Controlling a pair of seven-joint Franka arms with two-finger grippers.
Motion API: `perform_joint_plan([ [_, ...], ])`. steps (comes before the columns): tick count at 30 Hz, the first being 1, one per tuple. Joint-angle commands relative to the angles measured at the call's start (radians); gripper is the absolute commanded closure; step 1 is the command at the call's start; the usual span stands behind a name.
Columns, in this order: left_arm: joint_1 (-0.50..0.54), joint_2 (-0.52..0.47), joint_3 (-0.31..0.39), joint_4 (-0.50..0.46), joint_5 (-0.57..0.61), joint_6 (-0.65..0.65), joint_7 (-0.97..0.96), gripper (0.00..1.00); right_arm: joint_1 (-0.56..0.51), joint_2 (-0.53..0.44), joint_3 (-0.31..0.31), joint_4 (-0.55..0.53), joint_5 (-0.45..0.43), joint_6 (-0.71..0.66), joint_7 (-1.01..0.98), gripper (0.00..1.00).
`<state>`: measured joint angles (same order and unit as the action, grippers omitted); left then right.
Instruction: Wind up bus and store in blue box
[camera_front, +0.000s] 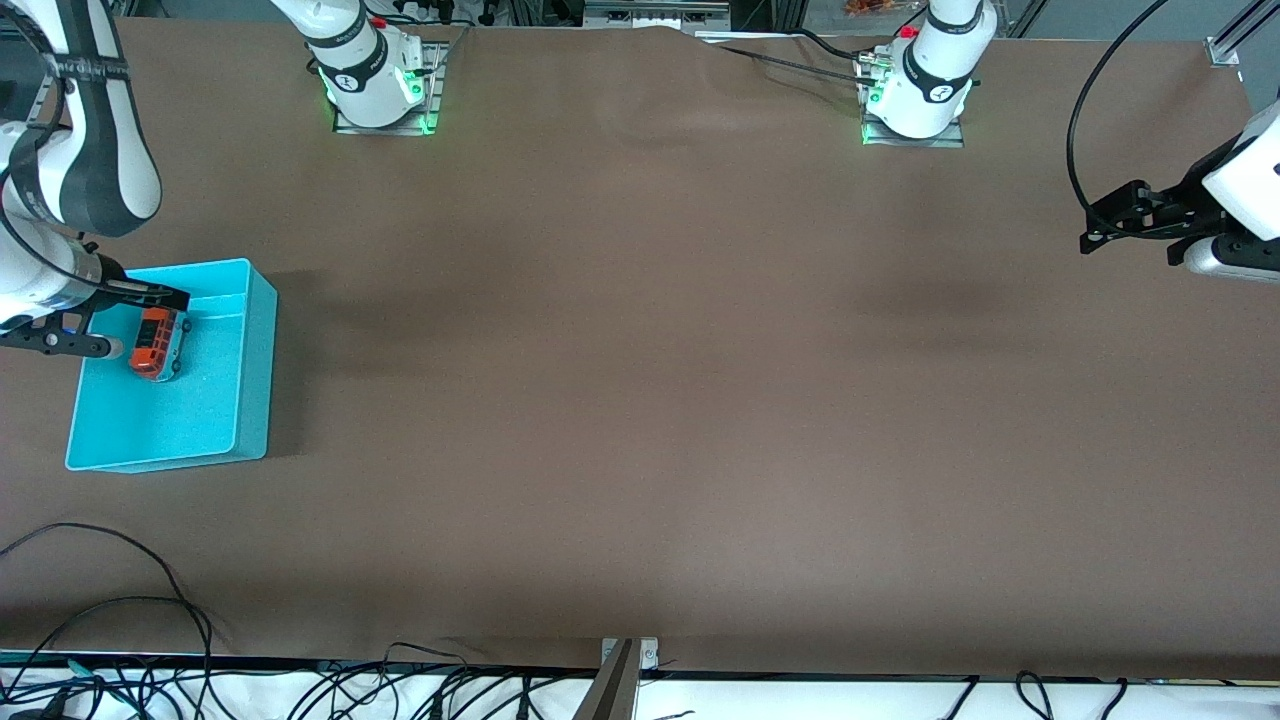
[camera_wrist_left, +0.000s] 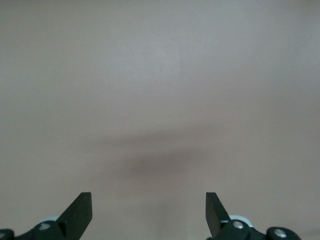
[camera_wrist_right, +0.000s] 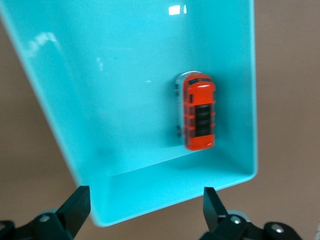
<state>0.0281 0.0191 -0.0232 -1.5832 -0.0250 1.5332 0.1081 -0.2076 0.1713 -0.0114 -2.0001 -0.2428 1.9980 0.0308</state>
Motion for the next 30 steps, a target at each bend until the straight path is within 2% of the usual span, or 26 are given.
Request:
perform_joint_plan([
  [1,0.003,0.015,-0.003,0.032,0.017,-0.010,-0.005,0.00,0.004,-0.099,0.014,-0.022,0.091,-0.067,0.040,0.00],
  [5,0.003,0.015,-0.003,0.032,0.017,-0.010,-0.005,0.00,0.028,-0.144,0.014,-0.014,0.105,-0.137,0.038,0.00],
  [8,0.003,0.015,-0.001,0.034,0.017,-0.010,-0.005,0.00,0.045,-0.170,0.014,0.012,0.146,-0.200,0.038,0.00],
  [18,0.003,0.015,-0.003,0.034,0.017,-0.010,-0.005,0.00,0.085,-0.177,0.013,0.201,0.281,-0.450,0.050,0.00],
  [26,0.001,0.015,-0.003,0.032,0.017,-0.010,-0.005,0.00,0.155,-0.180,0.016,0.262,0.295,-0.472,0.109,0.00],
  [30,0.003,0.015,-0.003,0.032,0.017,-0.010,-0.005,0.00,0.166,-0.187,0.042,0.277,0.298,-0.469,0.139,0.00],
])
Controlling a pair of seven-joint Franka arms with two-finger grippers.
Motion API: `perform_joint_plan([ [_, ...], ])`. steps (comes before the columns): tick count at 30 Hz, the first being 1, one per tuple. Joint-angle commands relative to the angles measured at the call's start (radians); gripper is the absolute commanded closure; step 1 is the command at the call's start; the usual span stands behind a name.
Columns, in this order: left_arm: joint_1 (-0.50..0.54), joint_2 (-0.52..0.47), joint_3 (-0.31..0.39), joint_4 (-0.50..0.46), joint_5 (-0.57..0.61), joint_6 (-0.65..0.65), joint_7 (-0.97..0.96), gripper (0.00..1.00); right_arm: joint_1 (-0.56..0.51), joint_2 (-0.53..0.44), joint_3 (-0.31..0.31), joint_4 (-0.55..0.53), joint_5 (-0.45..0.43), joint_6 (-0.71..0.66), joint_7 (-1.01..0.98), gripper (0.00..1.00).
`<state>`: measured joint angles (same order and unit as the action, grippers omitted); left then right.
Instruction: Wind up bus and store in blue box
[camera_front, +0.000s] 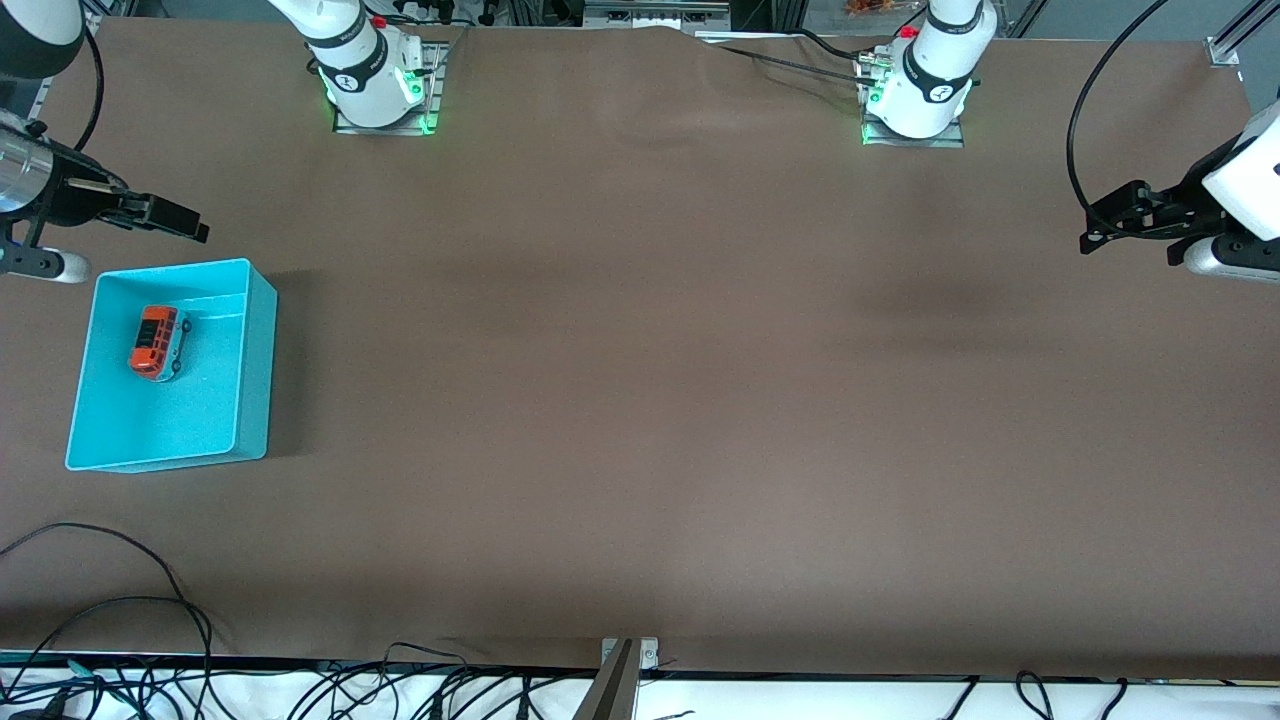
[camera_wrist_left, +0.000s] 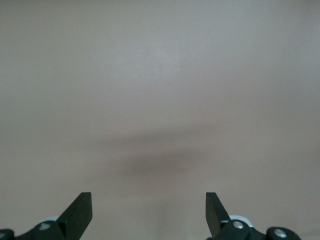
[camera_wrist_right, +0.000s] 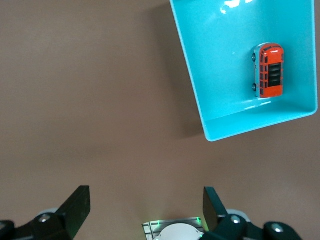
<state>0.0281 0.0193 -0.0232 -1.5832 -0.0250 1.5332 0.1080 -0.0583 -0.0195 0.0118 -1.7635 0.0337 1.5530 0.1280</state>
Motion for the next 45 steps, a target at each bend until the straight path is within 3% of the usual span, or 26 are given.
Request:
perform_joint_plan([
  [1,0.003,0.014,-0.003,0.032,0.017,-0.010,-0.005,0.00,0.017,0.004,0.027,0.048,0.021,-0.021,0.044,0.00],
  [16,0.003,0.014,-0.003,0.032,0.017,-0.010,-0.005,0.00,0.023,0.004,0.065,0.196,0.048,-0.056,0.018,0.00],
  [45,0.003,0.014,-0.003,0.032,0.017,-0.010,-0.005,0.00,0.017,0.013,0.057,0.190,0.009,-0.074,-0.100,0.00],
])
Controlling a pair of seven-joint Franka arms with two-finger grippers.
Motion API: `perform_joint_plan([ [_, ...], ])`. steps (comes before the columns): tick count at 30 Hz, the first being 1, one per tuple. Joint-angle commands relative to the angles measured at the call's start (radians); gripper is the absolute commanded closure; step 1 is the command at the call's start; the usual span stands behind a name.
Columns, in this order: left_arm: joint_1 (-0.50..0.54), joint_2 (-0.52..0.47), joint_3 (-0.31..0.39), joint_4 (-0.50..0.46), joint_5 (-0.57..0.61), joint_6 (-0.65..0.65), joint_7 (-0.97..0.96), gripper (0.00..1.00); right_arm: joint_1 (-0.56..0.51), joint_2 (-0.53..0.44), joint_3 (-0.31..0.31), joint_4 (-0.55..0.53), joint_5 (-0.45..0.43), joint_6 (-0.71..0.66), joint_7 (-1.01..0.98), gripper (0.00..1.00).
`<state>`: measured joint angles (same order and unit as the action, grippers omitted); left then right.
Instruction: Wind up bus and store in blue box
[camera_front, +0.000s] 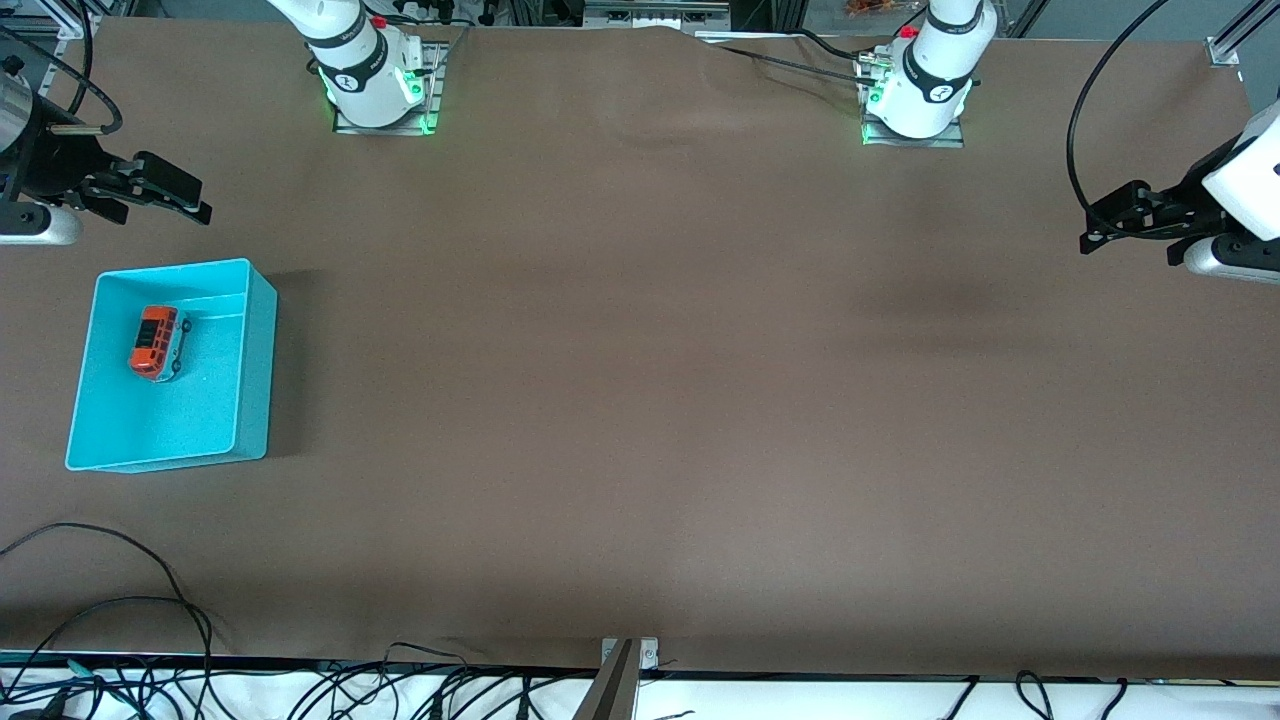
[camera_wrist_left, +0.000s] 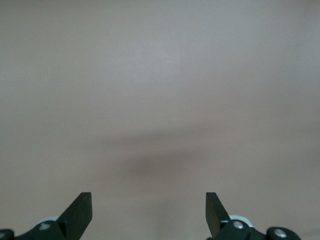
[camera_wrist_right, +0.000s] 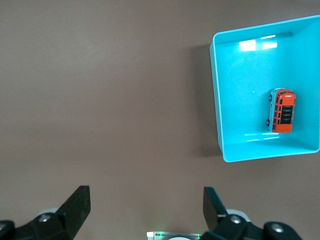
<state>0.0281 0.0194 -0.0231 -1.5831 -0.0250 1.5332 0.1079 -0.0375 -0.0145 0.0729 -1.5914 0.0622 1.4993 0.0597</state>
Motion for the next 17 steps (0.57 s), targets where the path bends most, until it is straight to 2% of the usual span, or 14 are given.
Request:
perform_joint_plan([
  [1,0.003,0.014,-0.003,0.032,0.017,-0.010,-0.005,0.00,-0.004,0.008,-0.004,0.018,-0.036,-0.021,-0.032,0.00],
  [4,0.003,0.014,-0.001,0.032,0.017,-0.010,-0.005,0.00,-0.004,0.008,-0.005,0.018,-0.067,-0.022,-0.032,0.00],
  [17,0.003,0.014,-0.003,0.032,0.017,-0.010,-0.005,0.00,-0.007,0.010,-0.015,0.016,-0.068,-0.033,-0.034,0.00],
])
